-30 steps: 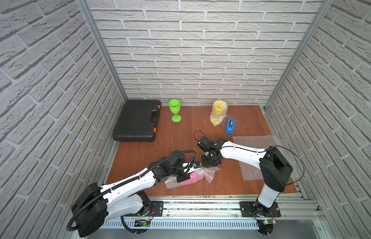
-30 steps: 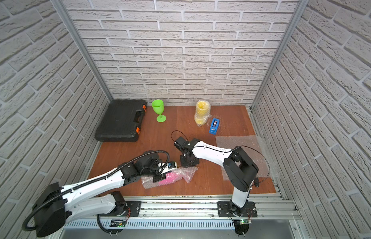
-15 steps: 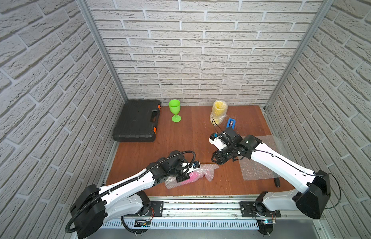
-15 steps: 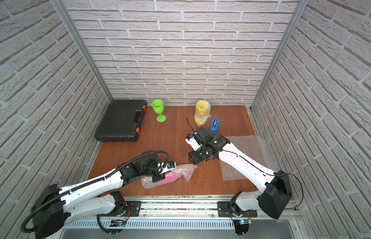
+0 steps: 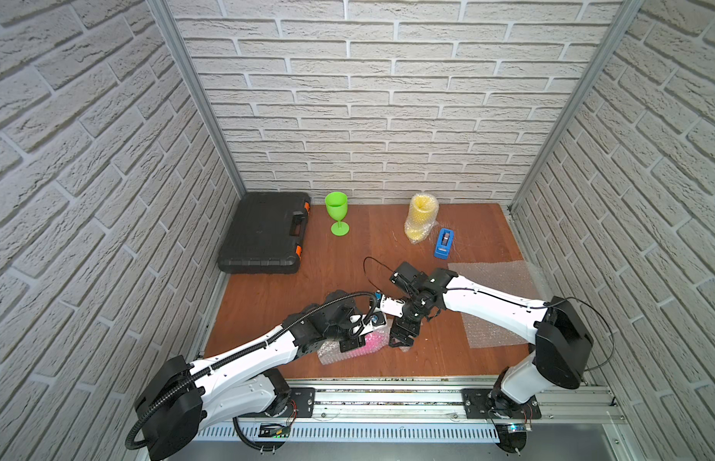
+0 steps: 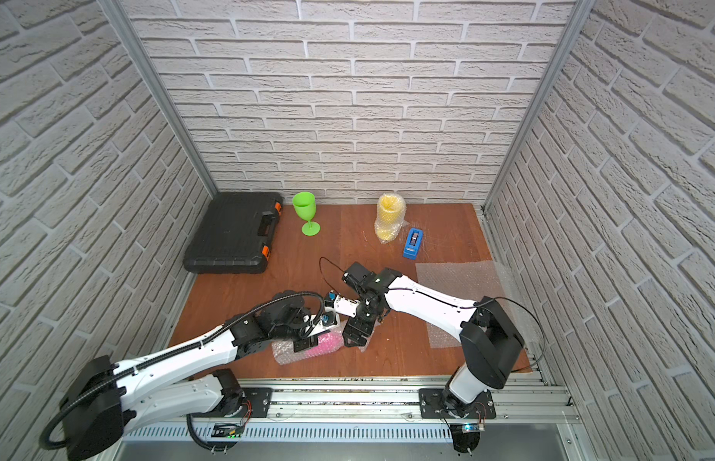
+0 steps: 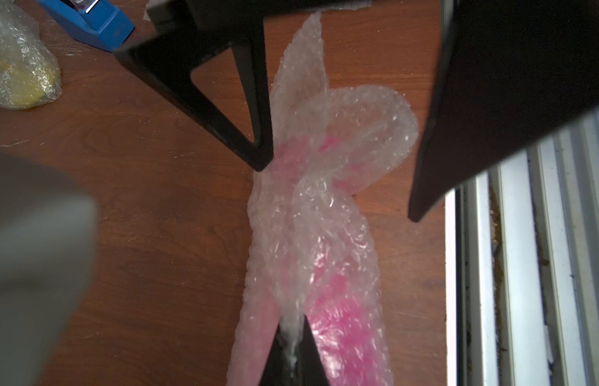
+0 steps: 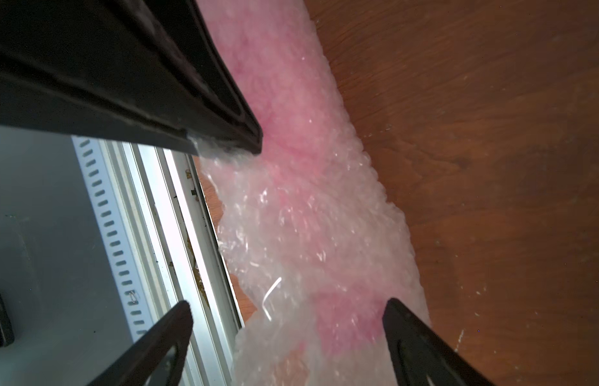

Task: Wrap wine glasses in bubble wrap
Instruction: Pick up the bubble wrap from the center of the board.

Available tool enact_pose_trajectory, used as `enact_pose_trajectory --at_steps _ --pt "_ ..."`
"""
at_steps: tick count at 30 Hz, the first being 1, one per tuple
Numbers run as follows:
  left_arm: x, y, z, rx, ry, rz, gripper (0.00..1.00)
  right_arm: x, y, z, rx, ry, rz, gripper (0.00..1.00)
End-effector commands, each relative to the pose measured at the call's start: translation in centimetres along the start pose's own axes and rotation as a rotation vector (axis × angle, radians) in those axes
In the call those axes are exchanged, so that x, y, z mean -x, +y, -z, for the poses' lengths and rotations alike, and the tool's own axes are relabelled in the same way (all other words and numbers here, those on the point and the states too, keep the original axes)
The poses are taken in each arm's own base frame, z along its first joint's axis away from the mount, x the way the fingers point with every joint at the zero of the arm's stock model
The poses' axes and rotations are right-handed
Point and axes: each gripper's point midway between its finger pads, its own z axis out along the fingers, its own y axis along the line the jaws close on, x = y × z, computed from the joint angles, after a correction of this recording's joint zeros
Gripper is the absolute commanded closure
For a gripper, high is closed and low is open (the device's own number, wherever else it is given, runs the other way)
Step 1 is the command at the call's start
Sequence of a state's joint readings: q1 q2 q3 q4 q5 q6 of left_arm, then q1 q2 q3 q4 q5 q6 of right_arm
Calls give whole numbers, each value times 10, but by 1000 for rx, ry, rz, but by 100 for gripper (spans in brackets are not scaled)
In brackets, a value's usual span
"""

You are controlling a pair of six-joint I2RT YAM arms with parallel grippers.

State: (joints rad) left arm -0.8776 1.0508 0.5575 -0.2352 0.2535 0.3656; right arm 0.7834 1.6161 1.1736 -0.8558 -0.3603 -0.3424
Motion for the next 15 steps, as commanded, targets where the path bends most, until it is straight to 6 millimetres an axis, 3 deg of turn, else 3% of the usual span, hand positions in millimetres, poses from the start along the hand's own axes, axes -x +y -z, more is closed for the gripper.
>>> enact_pose_trajectory --at_steps 1,5,10,15 --pt "9 -1 1 -6 -44 -26 96 19 -10 -1 -35 -18 103 17" --pt "10 0 2 -4 -41 -29 96 22 -15 -10 -25 9 126 32" --pt "11 4 6 23 -43 -34 92 17 -8 -13 20 30 149 66" --pt "23 17 23 105 -65 -34 73 11 -7 -10 16 22 150 89"
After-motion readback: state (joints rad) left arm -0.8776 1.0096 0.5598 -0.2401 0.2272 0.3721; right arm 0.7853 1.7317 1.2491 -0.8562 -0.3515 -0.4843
